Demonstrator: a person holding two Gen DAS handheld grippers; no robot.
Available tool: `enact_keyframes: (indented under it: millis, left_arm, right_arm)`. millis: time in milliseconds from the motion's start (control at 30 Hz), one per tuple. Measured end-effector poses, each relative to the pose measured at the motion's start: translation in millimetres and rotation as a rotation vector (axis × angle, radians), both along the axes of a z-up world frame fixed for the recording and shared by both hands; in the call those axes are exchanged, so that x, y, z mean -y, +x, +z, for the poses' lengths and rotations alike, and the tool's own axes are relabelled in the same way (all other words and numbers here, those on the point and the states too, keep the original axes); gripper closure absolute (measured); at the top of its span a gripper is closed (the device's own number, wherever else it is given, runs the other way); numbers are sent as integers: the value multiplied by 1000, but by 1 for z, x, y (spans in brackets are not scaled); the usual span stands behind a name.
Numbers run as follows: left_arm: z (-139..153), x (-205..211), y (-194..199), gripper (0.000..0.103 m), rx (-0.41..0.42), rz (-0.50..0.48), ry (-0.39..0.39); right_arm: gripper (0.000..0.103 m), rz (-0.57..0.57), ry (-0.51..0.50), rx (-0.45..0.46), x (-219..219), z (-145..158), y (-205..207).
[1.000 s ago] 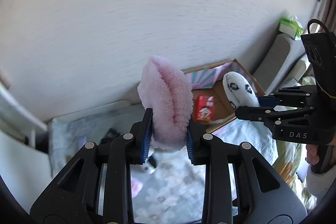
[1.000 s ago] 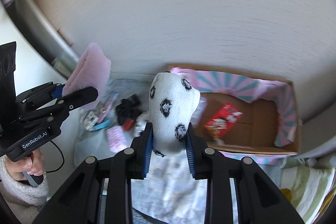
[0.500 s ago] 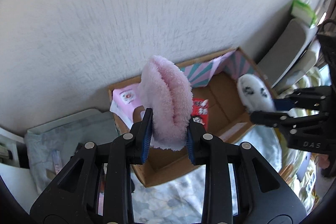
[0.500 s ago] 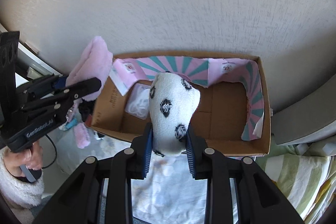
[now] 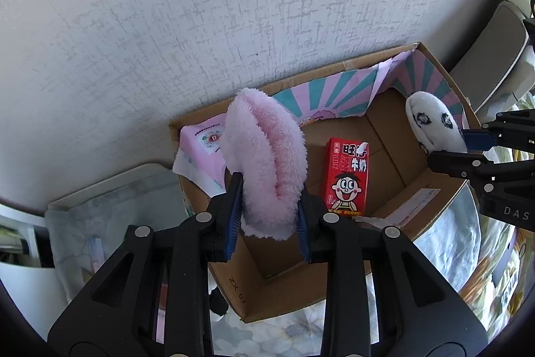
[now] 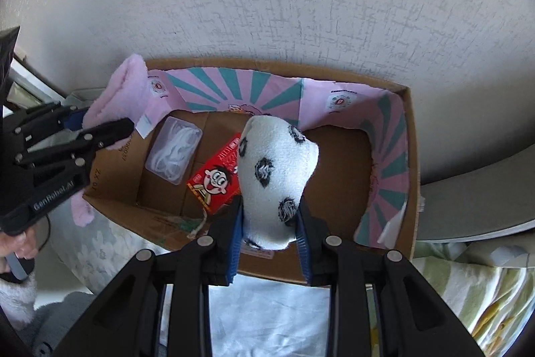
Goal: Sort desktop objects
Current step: 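Carry the hair band and sock into the cardboard box and release them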
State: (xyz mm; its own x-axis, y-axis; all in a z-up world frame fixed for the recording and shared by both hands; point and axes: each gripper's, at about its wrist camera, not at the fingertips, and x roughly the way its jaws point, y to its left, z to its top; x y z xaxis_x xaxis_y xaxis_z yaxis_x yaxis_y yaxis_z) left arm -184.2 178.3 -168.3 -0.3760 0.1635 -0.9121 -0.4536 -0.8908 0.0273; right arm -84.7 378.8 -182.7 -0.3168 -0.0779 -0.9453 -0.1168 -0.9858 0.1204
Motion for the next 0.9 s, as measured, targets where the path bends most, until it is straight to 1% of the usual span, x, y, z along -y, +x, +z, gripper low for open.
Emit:
enact_keyframes:
  millis: [100, 233, 300, 333, 367, 400, 433, 467, 500, 533, 600, 667, 767, 900]
  left_arm:
    - [-1, 0, -2, 78, -1, 0, -10]
    - [-5, -2, -4, 77, 16, -6, -16]
    - [-7, -4, -5, 76, 40, -9, -25]
    - [-8, -5, -4, 72, 41, -9, -27]
    - [-7, -6, -3, 55, 36, -11, -31]
    - [-6, -7, -2, 37, 31, -14, -35]
    - [-4, -9, 0, 2, 34, -26, -27]
    - [-2, -9, 2, 0, 32, -41, -7]
    - [0, -10, 3, 0, 30, -55, 10]
    - [4, -12, 6, 0, 16, -70, 19]
    - [12, -14, 10, 0, -29, -88, 6]
    - [20, -17, 14, 0, -60, -100, -7]
    - [27, -14, 15, 0, -50, -102, 8]
    - [32, -9, 18, 0, -26, -122, 48]
  right_arm:
    - [76, -7, -12, 10, -1, -5, -5]
    - [76, 4, 8, 30, 3, -9, -6]
    - [76, -4, -1, 45, 1, -13, -6]
    - [75, -15, 0, 59, -1, -16, -7]
    - [74, -22, 10, 74, -4, -18, -6]
    - [69, -30, 24, 80, -4, -19, -7]
    - [53, -37, 36, 81, -6, -20, -6]
    - [42, -41, 35, 81, -7, -20, -6]
    - [17, -44, 19, 84, -8, -19, -4]
    - [1, -48, 4, 84, -8, -18, -4]
    - [0, -44, -29, 88, -10, -16, -1]
    - [0, -34, -37, 79, -7, -13, -1]
    - [0, -31, -44, 61, -4, -8, 1]
    - [0, -46, -71, 62, -1, 1, 5]
